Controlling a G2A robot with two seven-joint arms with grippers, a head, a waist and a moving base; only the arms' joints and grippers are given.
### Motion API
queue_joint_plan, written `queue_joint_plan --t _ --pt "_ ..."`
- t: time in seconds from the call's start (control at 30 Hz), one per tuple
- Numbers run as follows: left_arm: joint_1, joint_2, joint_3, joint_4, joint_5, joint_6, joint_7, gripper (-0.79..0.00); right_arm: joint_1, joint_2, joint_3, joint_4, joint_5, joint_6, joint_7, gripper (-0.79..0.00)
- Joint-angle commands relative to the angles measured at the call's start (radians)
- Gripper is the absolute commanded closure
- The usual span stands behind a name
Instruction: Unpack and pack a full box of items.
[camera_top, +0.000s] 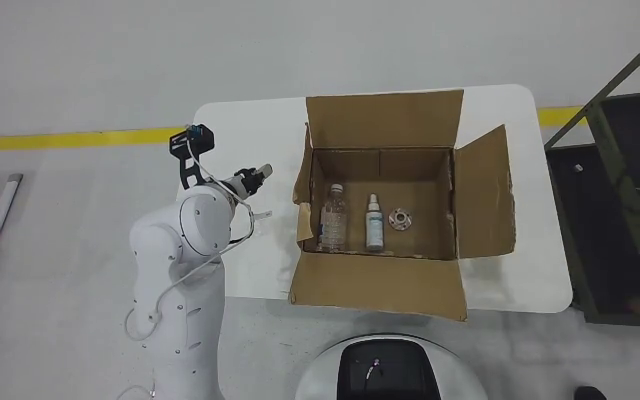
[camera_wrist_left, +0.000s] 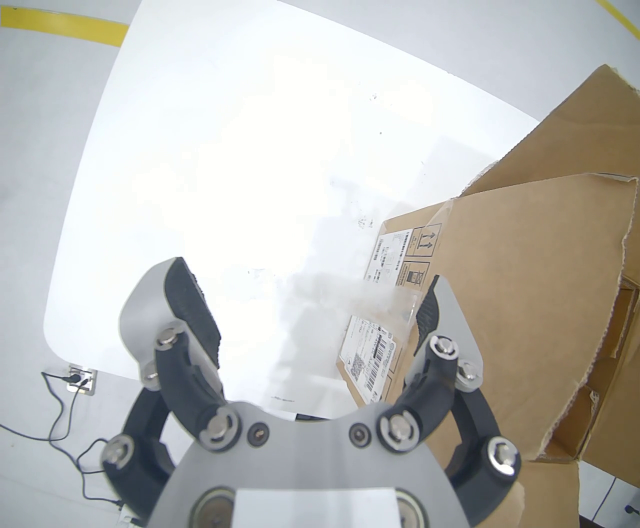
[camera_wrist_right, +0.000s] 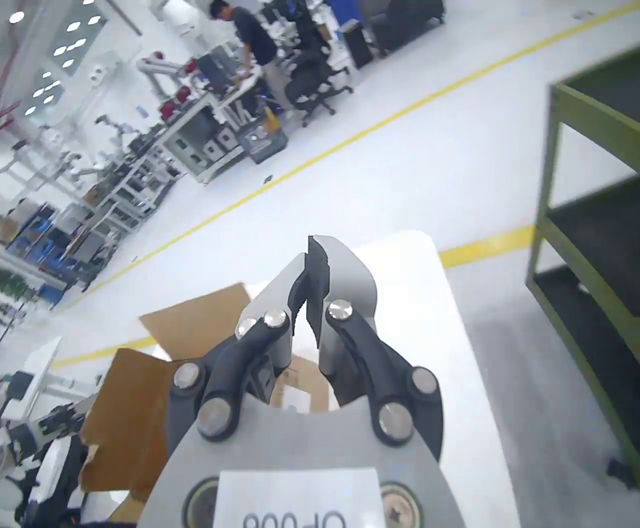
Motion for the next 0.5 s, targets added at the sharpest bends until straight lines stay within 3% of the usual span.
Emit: queue_joint_plan --t 0.0,0.2,0.37,0.47 --pt "0.000 0.000 0.000 0.000 0.000 0.000 0.000 -0.785 -0.075 -0.009 0.006 0.042 0.054 0.032 -0.025 0.000" --pt "0.000 0.000 0.000 0.000 0.000 0.000 0.000 -0.785 -0.120 -0.035 -0.107 0.138 0.367 -0.056 -0.080 0.000" --pt "0.000 0.000 0.000 0.000 0.000 0.000 0.000 -0.785 -0.069 -0.041 -0.209 0.176 0.567 -0.179 -0.024 0.000" --pt "0.000 0.000 0.000 0.000 0.000 0.000 0.000 -0.785 -0.041 -0.039 -0.257 0.184 0.610 -0.217 0.042 0.000"
